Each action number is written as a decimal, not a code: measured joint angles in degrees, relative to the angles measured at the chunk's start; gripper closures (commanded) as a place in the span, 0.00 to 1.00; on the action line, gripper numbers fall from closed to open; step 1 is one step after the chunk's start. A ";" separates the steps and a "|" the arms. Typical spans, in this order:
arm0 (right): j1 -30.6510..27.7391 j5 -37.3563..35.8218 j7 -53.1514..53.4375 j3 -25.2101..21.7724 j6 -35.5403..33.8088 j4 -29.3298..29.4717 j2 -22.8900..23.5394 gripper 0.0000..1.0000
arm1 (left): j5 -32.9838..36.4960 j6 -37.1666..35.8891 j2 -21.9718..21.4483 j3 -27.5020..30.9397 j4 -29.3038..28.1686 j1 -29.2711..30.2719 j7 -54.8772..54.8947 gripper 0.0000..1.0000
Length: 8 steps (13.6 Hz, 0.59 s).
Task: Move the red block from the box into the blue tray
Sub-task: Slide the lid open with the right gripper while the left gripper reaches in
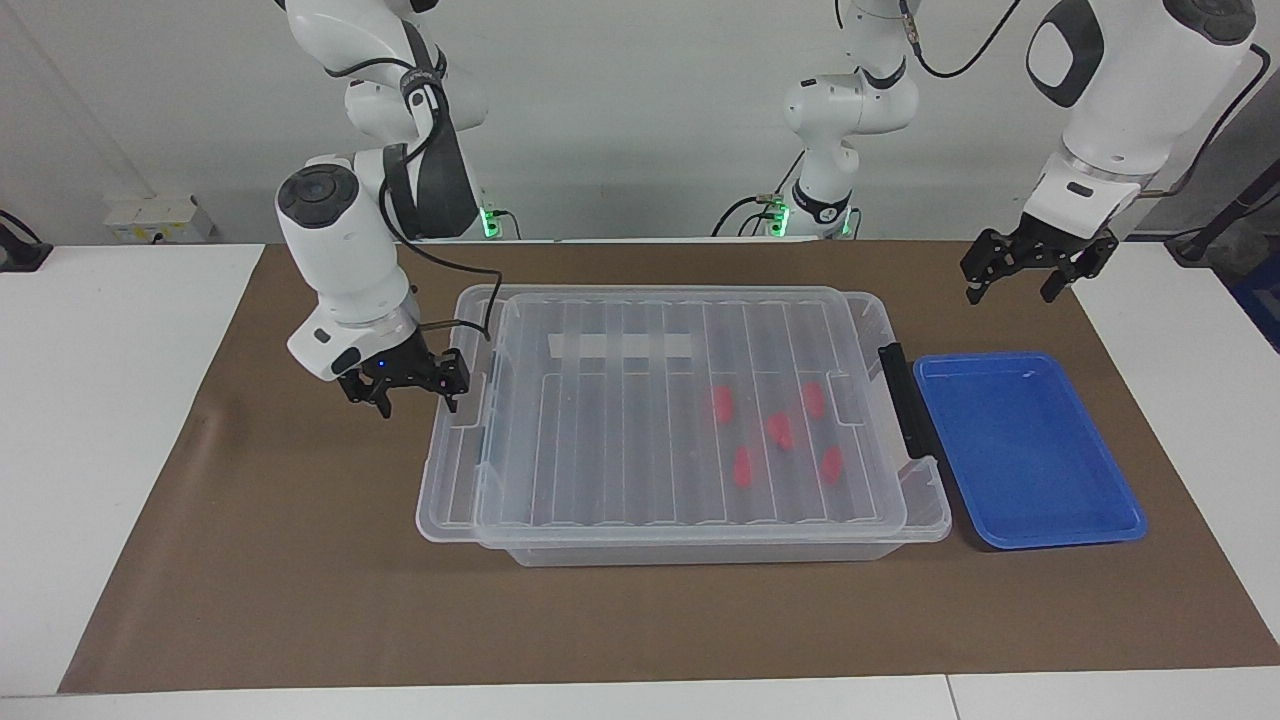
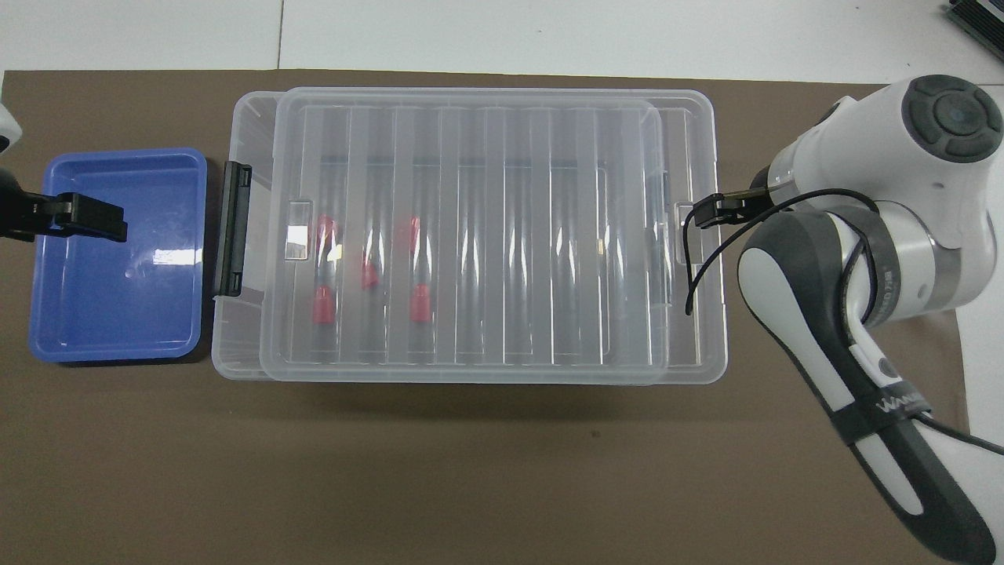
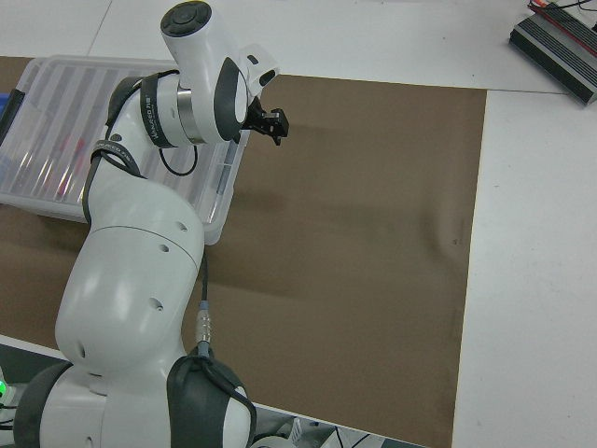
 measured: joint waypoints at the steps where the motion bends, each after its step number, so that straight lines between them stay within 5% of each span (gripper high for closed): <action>1: -0.71 0.00 -1.14 -0.02 -0.15 0.02 0.00 0.10 | -0.03 2.32 0.00 -0.18 -0.96 -1.31 -3.91 0.00; 8: -5.23 -0.04 -8.96 -0.09 -0.74 0.21 -0.05 0.10 | -0.30 12.73 2.73 -0.55 -3.83 -8.44 -22.55 0.00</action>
